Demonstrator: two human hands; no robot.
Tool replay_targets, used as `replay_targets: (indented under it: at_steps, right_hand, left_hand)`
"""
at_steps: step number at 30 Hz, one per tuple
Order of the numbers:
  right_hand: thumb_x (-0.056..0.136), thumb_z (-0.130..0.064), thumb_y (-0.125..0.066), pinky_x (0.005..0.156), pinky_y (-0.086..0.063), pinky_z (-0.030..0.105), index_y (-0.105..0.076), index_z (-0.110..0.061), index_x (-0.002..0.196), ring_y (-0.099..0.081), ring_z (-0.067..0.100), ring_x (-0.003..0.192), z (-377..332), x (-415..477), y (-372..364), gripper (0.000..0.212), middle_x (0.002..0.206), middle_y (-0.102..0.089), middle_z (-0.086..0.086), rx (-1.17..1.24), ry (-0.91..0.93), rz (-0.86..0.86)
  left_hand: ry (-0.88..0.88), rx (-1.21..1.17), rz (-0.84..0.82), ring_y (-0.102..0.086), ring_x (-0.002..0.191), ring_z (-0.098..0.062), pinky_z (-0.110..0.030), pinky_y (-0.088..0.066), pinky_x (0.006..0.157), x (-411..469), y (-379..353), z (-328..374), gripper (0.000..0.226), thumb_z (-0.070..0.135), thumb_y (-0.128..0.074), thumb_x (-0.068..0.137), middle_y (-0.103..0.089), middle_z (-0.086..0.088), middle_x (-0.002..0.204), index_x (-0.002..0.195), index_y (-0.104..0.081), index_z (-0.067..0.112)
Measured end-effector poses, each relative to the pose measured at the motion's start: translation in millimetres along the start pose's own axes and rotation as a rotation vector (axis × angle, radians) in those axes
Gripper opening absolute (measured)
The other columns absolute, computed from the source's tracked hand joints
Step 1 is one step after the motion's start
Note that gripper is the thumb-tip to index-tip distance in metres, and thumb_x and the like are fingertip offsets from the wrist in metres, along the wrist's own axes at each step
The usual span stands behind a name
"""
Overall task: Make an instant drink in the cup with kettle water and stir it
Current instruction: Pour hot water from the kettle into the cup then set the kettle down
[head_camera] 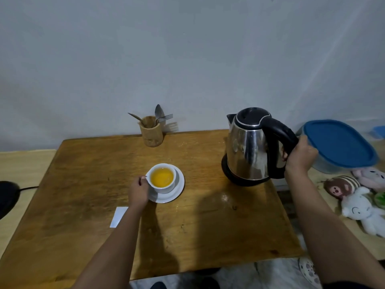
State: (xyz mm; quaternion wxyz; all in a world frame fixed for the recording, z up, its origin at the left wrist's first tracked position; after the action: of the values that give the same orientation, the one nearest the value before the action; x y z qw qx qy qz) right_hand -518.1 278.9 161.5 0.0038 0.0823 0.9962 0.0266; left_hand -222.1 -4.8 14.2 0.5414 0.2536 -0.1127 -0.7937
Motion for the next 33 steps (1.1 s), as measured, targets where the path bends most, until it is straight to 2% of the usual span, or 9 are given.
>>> replay_targets:
  at_steps: [3, 10, 13, 17, 21, 28, 31, 33]
  right_hand:
    - [0.082, -0.031, -0.046, 0.049, -0.033, 0.03, -0.046, -0.022, 0.05, -0.045, 0.017, 0.05, 10.7, 4.8, 3.4, 0.034, 0.054, -0.047, 0.003, 0.021, 0.01, 0.0]
    - [0.081, -0.034, -0.044, 0.042, -0.032, 0.025, -0.046, -0.016, 0.052, -0.043, 0.017, 0.044, 29.4, 11.9, 7.6, 0.034, 0.055, -0.047, 0.009, 0.076, -0.034, 0.031]
    - [0.084, -0.027, -0.043, 0.041, -0.031, 0.022, -0.042, -0.017, 0.052, -0.042, 0.01, 0.039, 31.4, 15.4, 7.0, 0.034, 0.054, -0.044, 0.006, 0.109, -0.046, 0.04]
    - [0.083, -0.027, -0.043, 0.04, -0.029, 0.025, -0.046, -0.017, 0.056, -0.042, 0.012, 0.039, 30.1, 22.5, 7.3, 0.029, 0.056, -0.046, 0.007, 0.151, -0.067, 0.016]
    - [0.09, -0.015, -0.039, 0.037, -0.03, 0.019, -0.042, -0.016, 0.055, -0.041, 0.001, 0.029, 28.9, 27.0, 7.9, 0.035, 0.054, -0.043, 0.004, 0.215, -0.063, 0.032]
    - [0.093, -0.012, -0.037, 0.037, -0.029, 0.016, -0.036, -0.017, 0.057, -0.04, -0.002, 0.027, 30.0, 31.1, 1.6, 0.037, 0.047, -0.043, -0.001, 0.264, -0.066, 0.018]
    - [0.095, -0.01, -0.035, 0.035, -0.028, 0.011, -0.034, -0.017, 0.059, -0.04, -0.004, 0.027, 26.7, 29.0, -0.1, 0.037, 0.057, -0.037, 0.0, 0.264, -0.062, 0.041]
    - [0.094, -0.013, -0.036, 0.038, -0.031, 0.016, -0.036, -0.017, 0.06, -0.041, -0.002, 0.029, 32.4, 33.2, 0.5, 0.035, 0.057, -0.039, 0.0, 0.266, -0.089, 0.026]
  left_hand:
    - [-0.011, -0.027, 0.011, -0.05, 0.096, -0.024, -0.034, -0.037, 0.079, -1.7, -1.8, -1.1, 0.032, 0.02, -0.035, 0.098, -0.06, -0.02, 0.115, 0.113, -0.057, 0.003]
    - [-0.031, -0.021, 0.025, -0.051, 0.096, -0.023, -0.035, -0.039, 0.078, -3.8, -3.9, -1.8, 0.033, 0.023, -0.034, 0.098, -0.06, -0.019, 0.113, 0.114, -0.056, 0.004]
    - [-0.065, 0.011, 0.031, -0.052, 0.096, -0.025, -0.035, -0.038, 0.077, -6.3, -5.2, 0.5, 0.033, 0.022, -0.033, 0.098, -0.06, -0.018, 0.11, 0.112, -0.056, 0.003]
    - [-0.092, 0.022, 0.047, -0.05, 0.094, -0.023, -0.035, -0.037, 0.077, -8.7, -5.9, 2.8, 0.033, 0.021, -0.032, 0.098, -0.059, -0.016, 0.107, 0.112, -0.055, 0.002]
    - [-0.099, 0.041, 0.083, -0.051, 0.092, -0.023, -0.034, -0.037, 0.076, -10.3, -8.3, 3.6, 0.032, 0.021, -0.032, 0.098, -0.058, -0.014, 0.103, 0.109, -0.056, 0.003]
    - [-0.099, 0.037, 0.127, -0.054, 0.093, -0.027, -0.035, -0.039, 0.075, -9.0, -10.4, -0.3, 0.032, 0.021, -0.032, 0.097, -0.061, -0.02, 0.105, 0.105, -0.057, 0.004]
    - [-0.085, 0.028, 0.126, -0.053, 0.094, -0.025, -0.035, -0.04, 0.077, -9.8, -11.1, 0.7, 0.032, 0.022, -0.033, 0.097, -0.061, -0.019, 0.107, 0.107, -0.057, 0.005]
    - [-0.075, 0.026, 0.128, -0.053, 0.095, -0.025, -0.036, -0.04, 0.078, -9.8, -10.8, 0.7, 0.032, 0.022, -0.032, 0.098, -0.061, -0.02, 0.108, 0.108, -0.057, 0.005]
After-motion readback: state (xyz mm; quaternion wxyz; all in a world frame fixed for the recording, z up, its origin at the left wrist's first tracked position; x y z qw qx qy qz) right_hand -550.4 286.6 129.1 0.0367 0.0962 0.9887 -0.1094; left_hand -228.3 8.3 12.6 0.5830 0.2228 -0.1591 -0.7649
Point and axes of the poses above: each hand's wrist, its own x-axis towards the middle knuckle, its own y-axis out of the back of the hand, z = x × y, the point moved 4 cm from there along x, towards the middle knuckle
